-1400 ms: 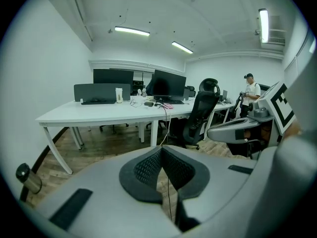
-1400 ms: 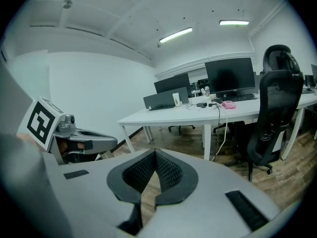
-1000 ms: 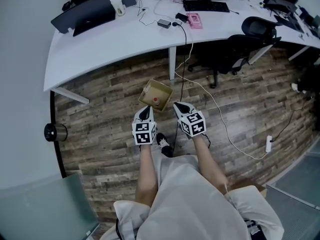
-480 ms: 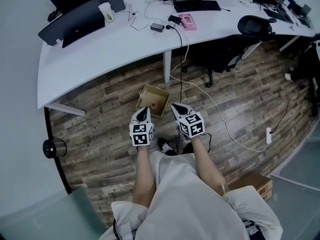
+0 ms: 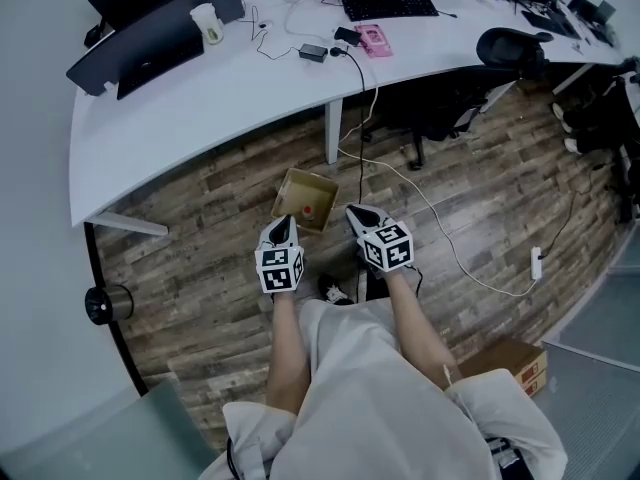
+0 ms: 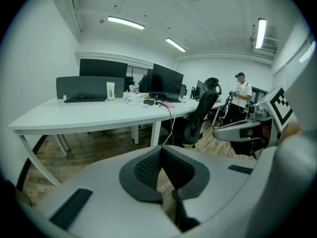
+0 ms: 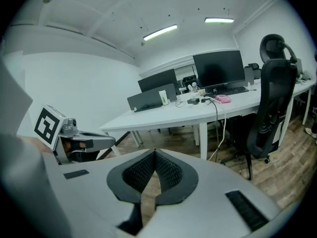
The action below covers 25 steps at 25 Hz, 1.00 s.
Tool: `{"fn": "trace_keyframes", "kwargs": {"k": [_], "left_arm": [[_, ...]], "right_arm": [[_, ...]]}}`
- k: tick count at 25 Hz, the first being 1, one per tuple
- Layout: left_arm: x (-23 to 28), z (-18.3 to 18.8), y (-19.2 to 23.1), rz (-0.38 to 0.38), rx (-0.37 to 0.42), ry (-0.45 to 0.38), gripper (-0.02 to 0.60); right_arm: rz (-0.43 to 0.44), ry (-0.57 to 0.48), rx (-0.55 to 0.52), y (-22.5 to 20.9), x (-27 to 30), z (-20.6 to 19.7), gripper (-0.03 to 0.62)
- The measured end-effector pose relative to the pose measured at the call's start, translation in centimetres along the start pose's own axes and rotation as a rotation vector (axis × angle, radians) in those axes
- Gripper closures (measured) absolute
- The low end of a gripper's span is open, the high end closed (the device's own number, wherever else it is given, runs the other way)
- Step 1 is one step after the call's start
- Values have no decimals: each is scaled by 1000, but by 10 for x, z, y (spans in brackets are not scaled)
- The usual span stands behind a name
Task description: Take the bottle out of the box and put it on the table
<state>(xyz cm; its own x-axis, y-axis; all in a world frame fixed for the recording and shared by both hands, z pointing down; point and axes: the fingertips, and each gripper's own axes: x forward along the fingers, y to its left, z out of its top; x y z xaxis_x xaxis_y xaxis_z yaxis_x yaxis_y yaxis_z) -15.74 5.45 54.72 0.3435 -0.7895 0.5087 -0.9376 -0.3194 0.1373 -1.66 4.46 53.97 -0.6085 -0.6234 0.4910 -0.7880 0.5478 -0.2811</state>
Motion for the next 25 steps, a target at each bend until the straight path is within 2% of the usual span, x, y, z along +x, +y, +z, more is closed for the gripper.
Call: {"fn": "trace_keyframes", "kwargs": {"k": [10, 18, 25], "left_arm": [[20, -6, 38, 52, -51, 16, 568], [66, 1, 61, 72, -59, 79, 568], [132, 16, 67, 63, -48, 132, 568]], "right_arm": [[56, 54, -48, -12, 45, 16, 556], [96, 69, -9, -49, 90, 33, 556], [112, 95, 66, -101, 127, 36, 557]]}}
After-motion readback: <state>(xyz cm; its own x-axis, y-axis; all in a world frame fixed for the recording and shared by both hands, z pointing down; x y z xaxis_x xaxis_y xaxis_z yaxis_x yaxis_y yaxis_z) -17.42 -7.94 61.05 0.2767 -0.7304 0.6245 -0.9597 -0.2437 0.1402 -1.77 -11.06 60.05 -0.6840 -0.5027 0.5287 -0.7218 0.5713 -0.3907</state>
